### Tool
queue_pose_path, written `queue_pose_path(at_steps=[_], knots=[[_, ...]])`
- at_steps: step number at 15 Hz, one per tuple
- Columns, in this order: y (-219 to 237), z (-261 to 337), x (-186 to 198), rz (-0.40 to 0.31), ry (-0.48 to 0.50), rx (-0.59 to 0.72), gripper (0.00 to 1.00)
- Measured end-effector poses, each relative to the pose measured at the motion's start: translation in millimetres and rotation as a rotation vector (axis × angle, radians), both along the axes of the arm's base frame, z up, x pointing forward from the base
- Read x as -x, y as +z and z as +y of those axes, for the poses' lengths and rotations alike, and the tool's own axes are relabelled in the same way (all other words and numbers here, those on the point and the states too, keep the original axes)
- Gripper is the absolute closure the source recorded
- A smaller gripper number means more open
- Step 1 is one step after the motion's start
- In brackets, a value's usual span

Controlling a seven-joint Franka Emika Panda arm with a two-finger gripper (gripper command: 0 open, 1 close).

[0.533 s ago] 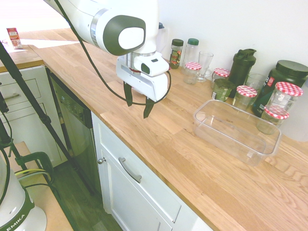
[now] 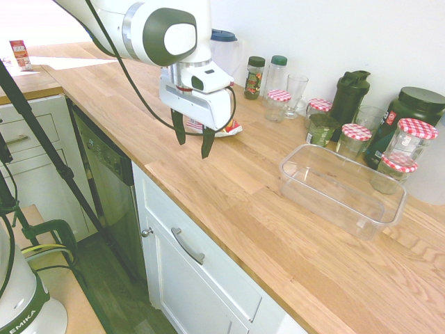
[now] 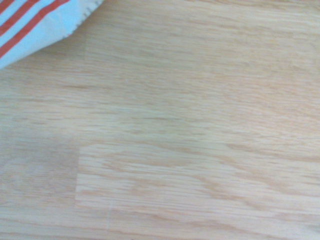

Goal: Put the chip bag into the container

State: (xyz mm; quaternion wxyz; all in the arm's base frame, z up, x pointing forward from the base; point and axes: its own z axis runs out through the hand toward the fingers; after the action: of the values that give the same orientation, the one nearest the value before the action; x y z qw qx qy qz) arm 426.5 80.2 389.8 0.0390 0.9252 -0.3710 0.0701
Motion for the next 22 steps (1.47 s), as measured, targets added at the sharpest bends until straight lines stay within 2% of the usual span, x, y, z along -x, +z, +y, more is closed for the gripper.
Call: queue_pose_path(at_steps=[6, 12, 17, 22], knots=[[17, 94, -28, -0.103, 0.098, 0.238, 0.00], [2, 162, -61, -0.153, 0.184, 0.387, 0.00], [-15, 185, -83, -0.158, 0.217, 0.447, 0.00], [-18, 185, -101, -0.159, 0.206, 0.456, 0.00]])
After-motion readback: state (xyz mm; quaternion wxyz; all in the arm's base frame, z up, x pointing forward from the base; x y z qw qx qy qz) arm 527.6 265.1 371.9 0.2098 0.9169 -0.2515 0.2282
